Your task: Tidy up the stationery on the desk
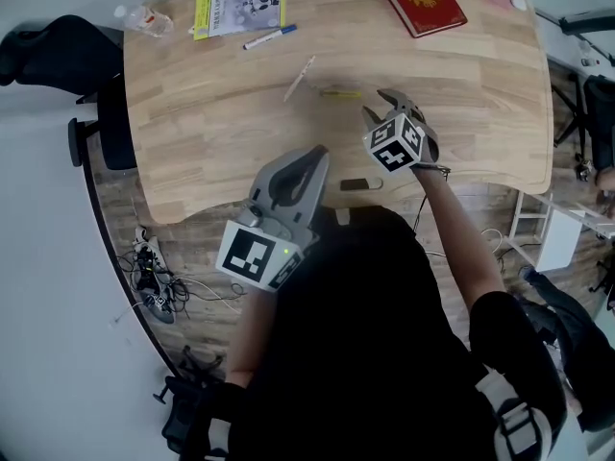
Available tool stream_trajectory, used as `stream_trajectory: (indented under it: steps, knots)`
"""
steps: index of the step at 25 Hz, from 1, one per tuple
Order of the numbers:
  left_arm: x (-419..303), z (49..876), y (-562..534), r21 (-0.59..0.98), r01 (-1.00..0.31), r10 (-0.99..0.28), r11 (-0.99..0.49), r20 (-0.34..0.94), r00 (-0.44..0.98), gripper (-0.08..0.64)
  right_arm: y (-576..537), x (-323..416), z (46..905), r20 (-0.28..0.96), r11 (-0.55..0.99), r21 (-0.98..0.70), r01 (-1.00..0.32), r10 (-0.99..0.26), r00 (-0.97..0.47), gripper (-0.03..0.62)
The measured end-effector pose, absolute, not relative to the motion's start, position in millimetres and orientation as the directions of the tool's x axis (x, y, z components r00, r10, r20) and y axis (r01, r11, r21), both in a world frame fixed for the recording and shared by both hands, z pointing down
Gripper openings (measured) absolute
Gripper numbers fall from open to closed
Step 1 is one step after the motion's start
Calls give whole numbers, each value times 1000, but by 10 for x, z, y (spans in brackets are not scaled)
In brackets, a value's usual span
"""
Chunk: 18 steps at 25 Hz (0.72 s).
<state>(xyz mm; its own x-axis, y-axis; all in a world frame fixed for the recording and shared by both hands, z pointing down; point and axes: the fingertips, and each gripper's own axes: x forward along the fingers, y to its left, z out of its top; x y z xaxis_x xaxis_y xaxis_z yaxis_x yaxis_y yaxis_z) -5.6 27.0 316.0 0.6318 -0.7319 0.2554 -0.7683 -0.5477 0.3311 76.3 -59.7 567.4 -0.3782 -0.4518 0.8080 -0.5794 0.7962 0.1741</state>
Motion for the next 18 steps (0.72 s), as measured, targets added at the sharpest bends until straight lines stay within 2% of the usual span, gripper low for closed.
stream_trajectory:
  steps: [8,18]
  knots:
    - [-255,3241,229,346,-782,-746,-518,264,611,41,-843,521,5923,846,865,235,-443,-407,-345,190]
    - [-431,3305,122,362,-775,-733,-518,279,621,41,-728,132,6176,877,926,158,-344,-292,-382,173]
